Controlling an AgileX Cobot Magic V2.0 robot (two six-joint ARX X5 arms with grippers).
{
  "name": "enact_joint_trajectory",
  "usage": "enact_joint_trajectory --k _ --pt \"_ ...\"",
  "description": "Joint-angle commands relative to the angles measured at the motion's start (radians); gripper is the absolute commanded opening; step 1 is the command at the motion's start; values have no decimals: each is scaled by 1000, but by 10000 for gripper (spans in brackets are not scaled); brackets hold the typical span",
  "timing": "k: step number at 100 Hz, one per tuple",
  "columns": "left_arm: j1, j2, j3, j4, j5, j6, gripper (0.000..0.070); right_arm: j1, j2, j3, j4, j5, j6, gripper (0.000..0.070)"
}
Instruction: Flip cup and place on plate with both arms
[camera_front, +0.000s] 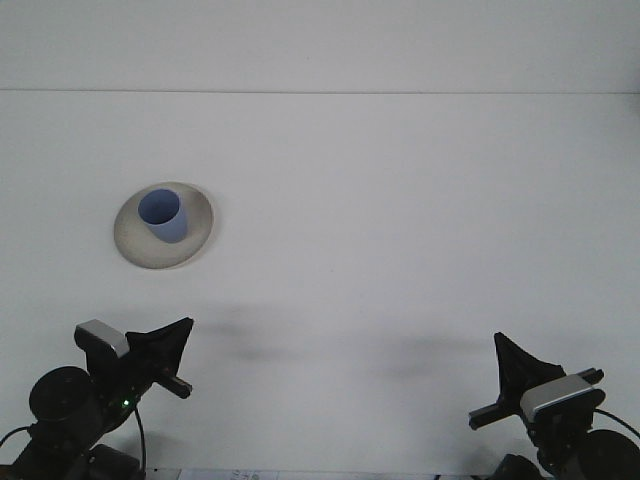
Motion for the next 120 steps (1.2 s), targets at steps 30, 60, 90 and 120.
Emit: enact_joint_trajectory --k 30,60,90,120 --pt "-2 -2 10 8 -3 24 15 8 4 8 12 3 11 8" --pt "136 -150 -213 186 -277 270 15 8 4 8 12 3 11 8" --pt "275 -323 -489 289 -366 291 15 8 4 8 12 3 11 8" --pt "280 -324 -539 354 -365 331 15 8 4 8 12 3 11 8"
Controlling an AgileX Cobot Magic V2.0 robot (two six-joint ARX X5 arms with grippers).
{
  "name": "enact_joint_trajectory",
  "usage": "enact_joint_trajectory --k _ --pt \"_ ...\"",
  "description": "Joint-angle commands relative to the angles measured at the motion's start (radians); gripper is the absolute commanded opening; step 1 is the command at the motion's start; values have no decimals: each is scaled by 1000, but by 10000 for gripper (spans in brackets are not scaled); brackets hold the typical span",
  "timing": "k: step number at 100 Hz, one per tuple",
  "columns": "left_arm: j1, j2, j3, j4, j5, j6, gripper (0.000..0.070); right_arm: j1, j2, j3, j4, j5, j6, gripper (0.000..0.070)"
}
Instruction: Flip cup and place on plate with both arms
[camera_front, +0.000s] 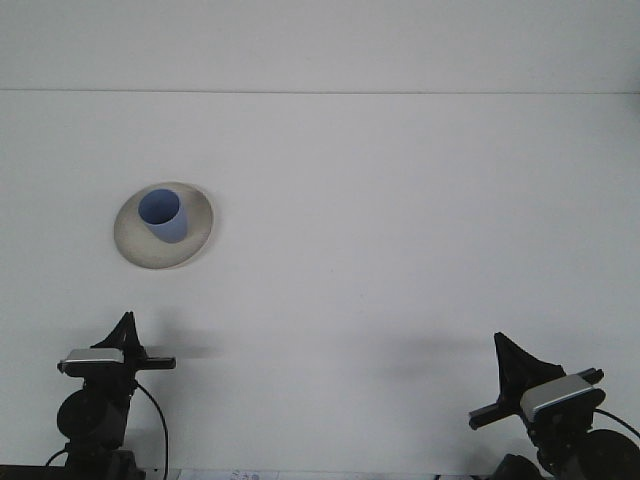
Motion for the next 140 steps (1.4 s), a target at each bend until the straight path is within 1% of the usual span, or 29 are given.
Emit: enact_joint_trajectory --k 1,75,83,91,97,106,118,127,134,140 --pt "0 -2 -20 6 -3 14 15 8 4 8 12 3 10 8" --pt "0 -2 -19 6 -3 14 15 4 4 8 11 3 10 8" --pt "0 -2 -19 6 -3 14 15 -39 4 7 11 2 -45 8" --pt "0 -2 -19 6 -3 14 15 -126 3 -19 51 -20 -47 8" --pt "0 -2 -19 6 -3 14 15 -211 -7 -67 112 -37 -64 8" --pt "0 -2 -19 6 -3 14 15 -348 -35 -170 244 -95 -100 8" --pt "0 -2 -19 6 -3 14 15 -545 -81 -349 445 -261 -101 8" --pt "0 -2 -19 6 -3 14 15 -651 -111 -465 571 -370 -100 8" --pt "0 -2 -19 6 -3 14 15 -710 -133 -531 628 -417 -100 8" --pt "0 -2 -19 6 -3 14 15 -747 -151 -575 653 -424 -94 8"
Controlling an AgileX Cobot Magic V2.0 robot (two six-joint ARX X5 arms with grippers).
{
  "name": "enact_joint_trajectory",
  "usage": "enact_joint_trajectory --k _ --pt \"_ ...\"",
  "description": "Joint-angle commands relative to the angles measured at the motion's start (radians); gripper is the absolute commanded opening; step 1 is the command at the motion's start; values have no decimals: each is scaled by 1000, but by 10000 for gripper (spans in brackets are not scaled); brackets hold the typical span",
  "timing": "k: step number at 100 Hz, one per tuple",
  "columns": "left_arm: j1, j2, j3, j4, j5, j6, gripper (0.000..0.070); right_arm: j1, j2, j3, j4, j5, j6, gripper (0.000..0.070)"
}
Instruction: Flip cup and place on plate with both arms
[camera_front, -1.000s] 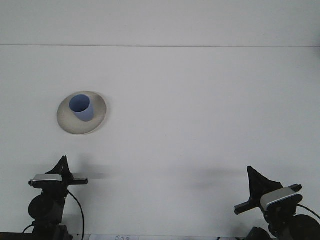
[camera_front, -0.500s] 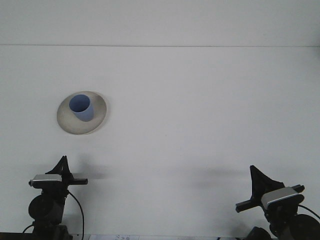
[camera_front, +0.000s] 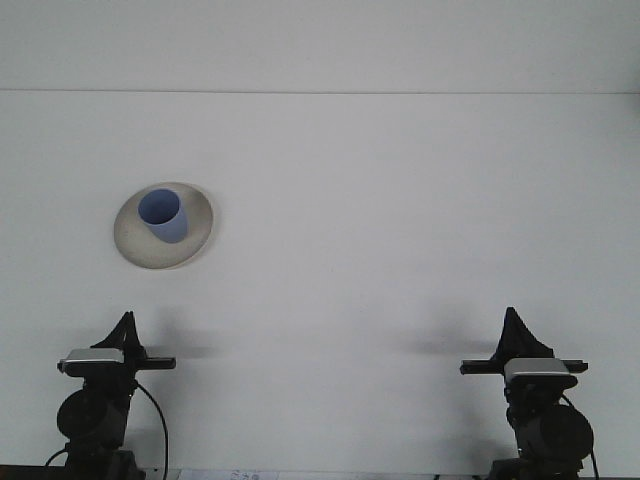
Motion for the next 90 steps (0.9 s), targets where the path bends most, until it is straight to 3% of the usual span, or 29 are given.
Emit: enact_joint_trajectory --k 1,21,90 --pt "0 -2 -19 10 -3 12 15 -32 -20 -33 42 -12 -2 8" --pt "0 -2 -19 10 -3 12 15 -85 -19 -119 63 -17 16 8" --pt "0 -2 -19 10 -3 12 15 -92 -19 -118 37 -14 13 8"
